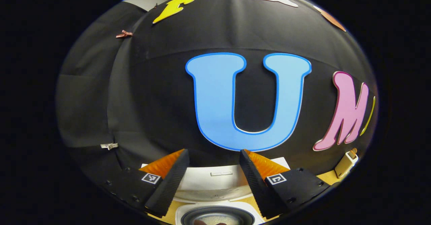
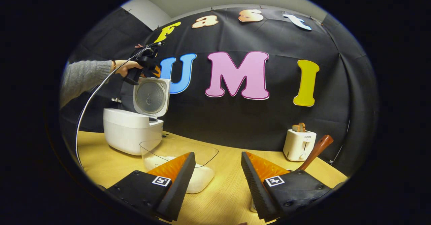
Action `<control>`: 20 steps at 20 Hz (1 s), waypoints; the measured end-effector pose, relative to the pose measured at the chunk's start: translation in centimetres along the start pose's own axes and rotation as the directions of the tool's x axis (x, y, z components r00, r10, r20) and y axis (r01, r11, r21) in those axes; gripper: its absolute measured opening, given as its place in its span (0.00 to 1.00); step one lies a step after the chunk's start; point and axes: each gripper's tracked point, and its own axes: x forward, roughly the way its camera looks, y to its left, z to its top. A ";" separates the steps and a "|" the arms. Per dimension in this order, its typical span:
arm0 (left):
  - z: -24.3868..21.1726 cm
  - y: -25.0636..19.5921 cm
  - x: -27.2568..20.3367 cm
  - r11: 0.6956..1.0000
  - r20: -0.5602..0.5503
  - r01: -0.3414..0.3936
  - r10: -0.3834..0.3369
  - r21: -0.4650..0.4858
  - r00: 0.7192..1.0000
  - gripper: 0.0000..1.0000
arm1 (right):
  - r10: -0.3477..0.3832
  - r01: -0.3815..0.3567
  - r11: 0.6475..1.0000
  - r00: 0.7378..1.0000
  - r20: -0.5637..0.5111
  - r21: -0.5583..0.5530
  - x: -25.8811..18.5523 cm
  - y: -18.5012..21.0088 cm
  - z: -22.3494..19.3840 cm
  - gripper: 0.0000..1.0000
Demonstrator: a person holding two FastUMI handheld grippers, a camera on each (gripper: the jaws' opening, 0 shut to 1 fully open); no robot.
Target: Close the left gripper, press the button to open the rice cooker; take a wooden spoon from the chopstick holder with the right hand, scoop a spoonful of rice and pour it into the rice cooker, then put the wooden spoon back into the chopstick holder.
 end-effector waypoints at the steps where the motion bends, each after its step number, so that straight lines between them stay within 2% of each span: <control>1: -0.5 -0.2 -1.1 1.000 -0.005 0.004 -0.004 0.005 1.000 0.99 | 0.008 -0.008 1.000 1.000 0.009 0.010 -0.2 0.1 0.5 0.86; 8: -5.6 -1.6 -8.8 0.999 -0.039 0.038 -0.037 0.007 0.999 0.99 | 0.056 -0.053 0.998 0.995 0.077 -0.032 -2.3 1.4 3.7 0.86; 14: -11.7 -2.7 -13.6 0.998 -0.114 0.069 -0.069 0.001 0.991 0.99 | 0.065 -0.065 0.998 0.992 0.106 -0.009 -3.1 1.5 5.1 0.86; 20: -18.9 -3.7 -14.7 0.993 -0.278 0.116 -0.120 -0.030 0.953 0.99 | 0.068 -0.072 0.997 0.993 0.101 0.034 -2.9 1.4 4.9 0.86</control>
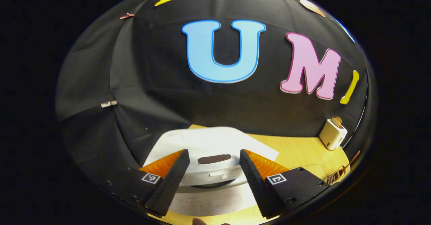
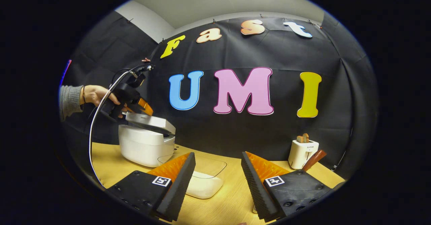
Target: Close the left gripper, press the button to open the rice cooker; take a wooden spoon from the chopstick holder with the right hand, scoop a spoonful of rice and pour it into the rice cooker, then put the wooden spoon back into the chopstick holder.
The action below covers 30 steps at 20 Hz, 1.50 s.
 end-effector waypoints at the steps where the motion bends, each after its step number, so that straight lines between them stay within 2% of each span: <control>1: -0.7 0.0 0.3 1.000 -0.014 -0.001 0.001 -0.002 1.000 0.99 | 0.003 -0.003 1.000 1.000 -0.002 0.004 0.1 0.1 -0.1 0.86; 7: -4.4 -0.2 2.0 0.999 -0.086 -0.022 0.025 0.042 0.996 0.99 | 0.003 -0.003 1.000 1.000 -0.022 -0.002 0.4 0.1 -1.2 0.86; 8: -4.4 -0.3 1.9 0.997 -0.068 -0.023 0.028 0.070 0.997 0.99 | 0.005 -0.005 1.000 1.000 -0.031 0.003 0.5 0.1 -1.5 0.86; 14: -4.8 -0.9 1.6 0.997 -0.052 -0.011 0.015 0.074 0.999 1.00 | 0.017 -0.015 1.000 0.998 -0.067 0.026 0.8 0.4 -2.8 0.86; 23: -4.8 -1.0 0.8 0.996 -0.020 0.003 -0.001 0.088 1.000 0.99 | 0.018 -0.017 1.000 0.999 -0.044 0.023 0.6 0.4 -1.9 0.86; 27: -2.8 -1.4 0.0 0.995 0.071 0.002 -0.009 0.099 0.997 0.95 | 0.022 -0.021 1.000 0.999 -0.037 0.023 0.4 0.7 -1.7 0.86; 30: -0.5 -2.5 -2.4 0.994 0.197 0.027 -0.048 0.106 0.979 0.96 | 0.029 -0.028 0.999 0.999 -0.041 0.017 0.5 1.1 -1.9 0.86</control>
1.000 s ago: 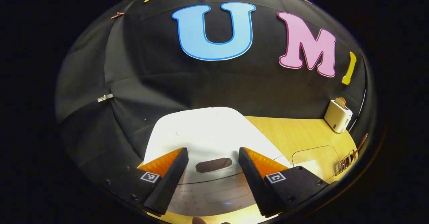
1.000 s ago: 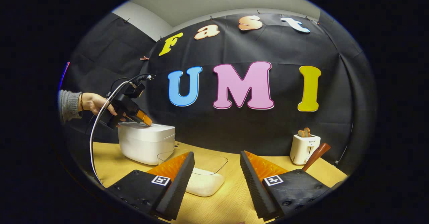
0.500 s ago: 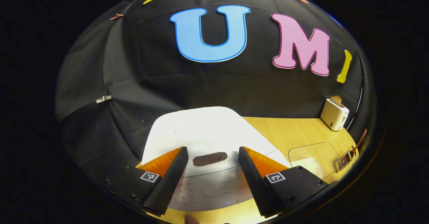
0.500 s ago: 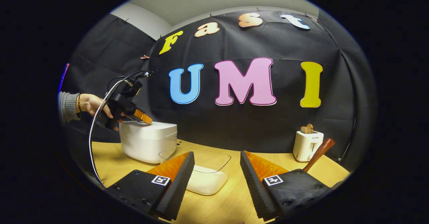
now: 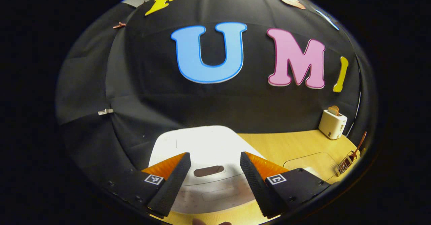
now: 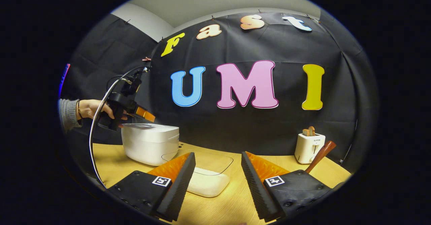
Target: Close the left gripper, press the button to open the rice cooker; take a wooden spoon from the chopstick holder with the right hand, scoop a spoonful of rice and pour it into the rice cooker, then put the wooden spoon back into the chopstick holder.
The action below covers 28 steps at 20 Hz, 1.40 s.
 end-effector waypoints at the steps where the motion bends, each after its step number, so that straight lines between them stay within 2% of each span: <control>1: 1.3 -0.8 -1.2 1.000 0.065 0.022 -0.022 0.003 0.998 0.95 | 0.002 -0.002 1.000 1.000 -0.002 -0.001 0.0 0.2 -0.1 0.86; 4: 2.5 -4.2 -5.0 0.993 0.202 0.114 -0.109 -0.014 0.973 0.95 | 0.013 -0.013 1.000 1.000 -0.013 0.002 0.2 0.7 -0.6 0.86; 7: 0.5 -7.1 -8.5 0.981 0.272 0.192 -0.178 -0.024 0.946 0.95 | 0.019 -0.019 1.000 1.000 -0.018 -0.003 0.3 1.2 -0.9 0.86; 11: -3.9 -9.6 -10.2 0.976 0.293 0.216 -0.206 -0.003 0.934 0.95 | 0.030 -0.030 1.000 0.999 -0.027 -0.003 0.3 1.7 -1.2 0.86; 17: -10.3 -14.1 -10.2 0.957 0.249 0.289 -0.282 0.009 0.927 0.95 | 0.033 -0.033 0.999 0.999 -0.029 -0.002 0.5 2.1 -1.6 0.86; 20: -11.9 -14.5 -9.5 0.962 0.247 0.270 -0.269 0.031 0.931 0.96 | 0.041 -0.041 0.999 0.999 -0.027 -0.012 0.5 2.8 -2.3 0.86; 24: -13.9 -15.0 -9.1 0.959 0.227 0.284 -0.278 0.006 0.933 0.95 | 0.058 -0.060 0.997 0.997 -0.054 -0.044 0.6 3.4 -4.8 0.86; 28: -15.2 -15.0 -8.5 0.958 0.207 0.286 -0.281 0.006 0.937 0.96 | 0.076 -0.077 0.997 0.992 -0.101 -0.005 0.8 3.9 -6.7 0.86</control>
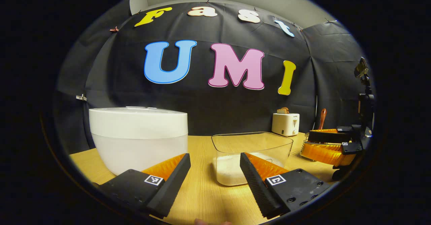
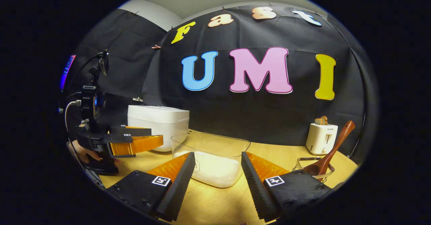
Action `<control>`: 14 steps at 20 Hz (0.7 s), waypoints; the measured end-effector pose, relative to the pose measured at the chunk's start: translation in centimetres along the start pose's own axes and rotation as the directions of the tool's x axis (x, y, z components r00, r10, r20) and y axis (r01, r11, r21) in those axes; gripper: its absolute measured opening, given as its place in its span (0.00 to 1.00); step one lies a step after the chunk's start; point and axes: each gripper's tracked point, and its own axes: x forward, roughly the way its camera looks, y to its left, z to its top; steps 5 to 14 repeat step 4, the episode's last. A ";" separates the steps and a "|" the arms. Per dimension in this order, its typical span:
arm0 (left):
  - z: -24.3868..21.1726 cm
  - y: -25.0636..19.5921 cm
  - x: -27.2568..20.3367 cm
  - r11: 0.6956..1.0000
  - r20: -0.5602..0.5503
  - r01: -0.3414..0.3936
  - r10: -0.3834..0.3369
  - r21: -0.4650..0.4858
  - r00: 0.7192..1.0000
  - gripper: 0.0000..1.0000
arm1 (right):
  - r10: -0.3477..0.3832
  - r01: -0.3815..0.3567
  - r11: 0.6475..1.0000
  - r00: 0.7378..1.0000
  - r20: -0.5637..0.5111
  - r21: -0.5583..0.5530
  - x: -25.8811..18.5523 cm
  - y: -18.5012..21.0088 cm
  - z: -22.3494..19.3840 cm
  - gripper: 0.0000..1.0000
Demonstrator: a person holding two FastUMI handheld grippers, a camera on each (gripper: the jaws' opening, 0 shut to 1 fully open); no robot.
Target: Close the left gripper, press the button to open the rice cooker; take a wooden spoon from the chopstick holder with the right hand, scoop a spoonful of rice and pour it into the rice cooker, then put the wooden spoon back into the chopstick holder.
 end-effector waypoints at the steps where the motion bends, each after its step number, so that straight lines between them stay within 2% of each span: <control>1: -0.3 0.0 0.1 1.000 -0.005 0.003 -0.003 -0.004 1.000 0.95 | 0.004 -0.004 1.000 1.000 -0.008 -0.003 0.2 0.2 -0.3 0.86; 14: -1.2 0.0 0.2 1.000 -0.029 0.004 -0.004 0.002 1.000 0.95 | -0.004 0.003 1.000 1.000 -0.022 -0.024 0.4 -0.1 -1.2 0.86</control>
